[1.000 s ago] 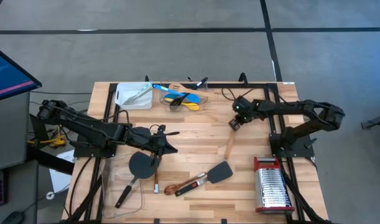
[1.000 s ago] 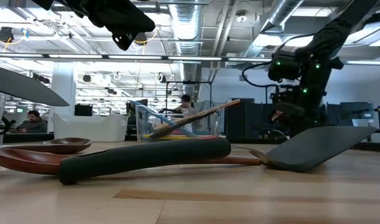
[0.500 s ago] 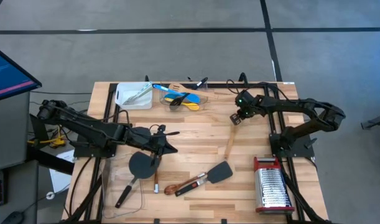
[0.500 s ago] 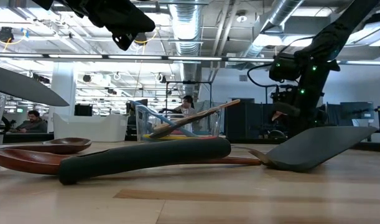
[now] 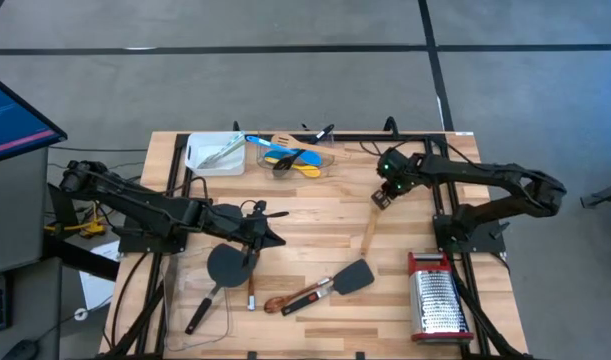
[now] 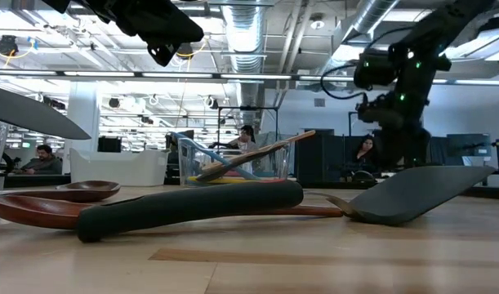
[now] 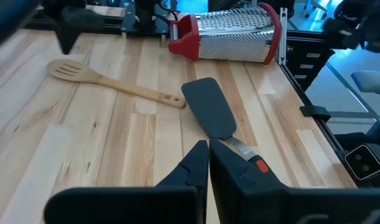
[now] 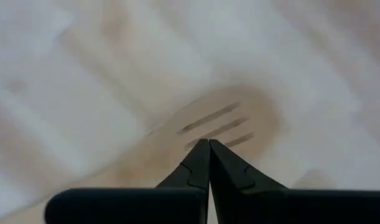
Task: Pick & Place Kitchen Items
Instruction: Put the brown slotted spoon into the top transparent bin
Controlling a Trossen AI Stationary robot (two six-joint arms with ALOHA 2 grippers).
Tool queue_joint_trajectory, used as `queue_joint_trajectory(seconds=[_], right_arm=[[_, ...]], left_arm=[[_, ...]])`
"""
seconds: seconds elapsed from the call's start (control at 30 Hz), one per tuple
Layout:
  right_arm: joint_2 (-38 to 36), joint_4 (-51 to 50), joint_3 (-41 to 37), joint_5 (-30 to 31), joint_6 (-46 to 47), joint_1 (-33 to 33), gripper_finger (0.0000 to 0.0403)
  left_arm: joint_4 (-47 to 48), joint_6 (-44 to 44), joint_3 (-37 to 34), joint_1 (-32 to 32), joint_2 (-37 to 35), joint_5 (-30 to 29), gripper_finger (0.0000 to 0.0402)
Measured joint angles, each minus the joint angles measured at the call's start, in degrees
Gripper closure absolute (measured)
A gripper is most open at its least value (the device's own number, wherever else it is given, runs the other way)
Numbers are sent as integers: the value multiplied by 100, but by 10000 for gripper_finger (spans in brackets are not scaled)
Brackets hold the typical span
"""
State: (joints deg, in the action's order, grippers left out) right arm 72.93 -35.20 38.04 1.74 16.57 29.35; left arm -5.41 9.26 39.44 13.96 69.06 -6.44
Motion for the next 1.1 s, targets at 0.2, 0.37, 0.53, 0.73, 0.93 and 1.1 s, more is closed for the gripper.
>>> queue_joint_trajectory(seconds=[0.2,0.37,0.53,0.73,0.93,1.1], right_arm=[[-20,-477,46,-433,425,-816,403],[146,-487,46,-450,755,-1486,403],[454,-442,46,-446,1018,-1905,403],[988,-130,44,-456,1050,-2235,403],[1299,252,49,-513,1189,-2515,403],[1379,533,146,-741,1356,-2787,403]], left_arm=[[-1,0,0,0,0,2,400],[0,0,0,0,0,4,400],[-2,0,0,0,0,22,400],[0,0,0,0,0,20,400],[0,1,0,1,0,17,400],[0,1,0,1,0,-7,400]])
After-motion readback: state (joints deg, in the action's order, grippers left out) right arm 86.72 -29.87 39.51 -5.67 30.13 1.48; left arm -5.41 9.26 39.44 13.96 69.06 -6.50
